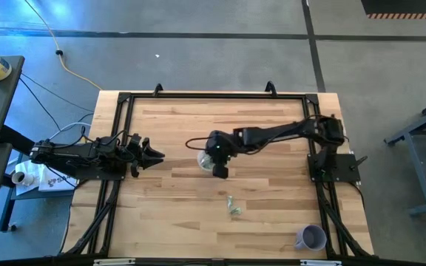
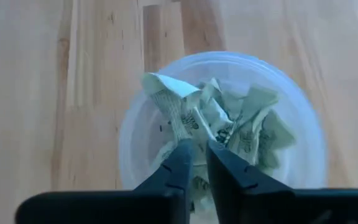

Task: Pick and place Stevia / Truvia into bins
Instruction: Put the white stevia packet into the transparent container

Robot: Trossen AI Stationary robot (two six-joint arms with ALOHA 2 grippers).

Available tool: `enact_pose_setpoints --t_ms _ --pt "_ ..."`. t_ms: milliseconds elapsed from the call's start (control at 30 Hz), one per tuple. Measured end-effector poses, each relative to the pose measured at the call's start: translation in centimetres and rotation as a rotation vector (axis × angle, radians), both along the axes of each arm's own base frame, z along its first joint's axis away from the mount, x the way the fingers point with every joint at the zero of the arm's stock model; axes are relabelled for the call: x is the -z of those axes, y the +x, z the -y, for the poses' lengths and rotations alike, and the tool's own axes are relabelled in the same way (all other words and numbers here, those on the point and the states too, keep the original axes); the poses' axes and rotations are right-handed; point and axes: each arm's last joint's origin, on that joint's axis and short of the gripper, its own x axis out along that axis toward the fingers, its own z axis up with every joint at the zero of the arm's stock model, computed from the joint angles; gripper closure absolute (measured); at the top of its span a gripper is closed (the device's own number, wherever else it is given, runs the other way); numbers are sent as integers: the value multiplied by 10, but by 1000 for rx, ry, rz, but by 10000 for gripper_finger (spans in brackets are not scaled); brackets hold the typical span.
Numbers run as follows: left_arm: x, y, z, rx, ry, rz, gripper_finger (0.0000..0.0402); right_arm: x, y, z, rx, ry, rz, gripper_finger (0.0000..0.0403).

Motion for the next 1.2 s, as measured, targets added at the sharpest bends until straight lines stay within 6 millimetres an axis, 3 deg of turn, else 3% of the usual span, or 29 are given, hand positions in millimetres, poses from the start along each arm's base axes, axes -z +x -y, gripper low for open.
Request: enact_pose_setpoints --t_ms 167,400,633,733,900,1100,1200 --pt "0 0 0 0 0 0 245 13 13 -3 39 -59 -23 321" --pt "0 0 0 1 0 0 245 -28 13 -7 -29 -273 -80 242" --pt "0 0 0 0 0 0 245 -45 -7 -24 -277 -334 -270 188" --pt "0 0 0 1 0 0 245 -36 -22 -39 -390 -287 -301 183" --pt "0 0 0 0 0 0 245 -2 -43 -67 -561 -258 -389 193" --pt "0 0 0 0 0 0 245 30 -52 -108 -930 -413 -212 199" --pt "0 0 0 0 0 0 245 39 -52 -125 -972 -506 -102 190"
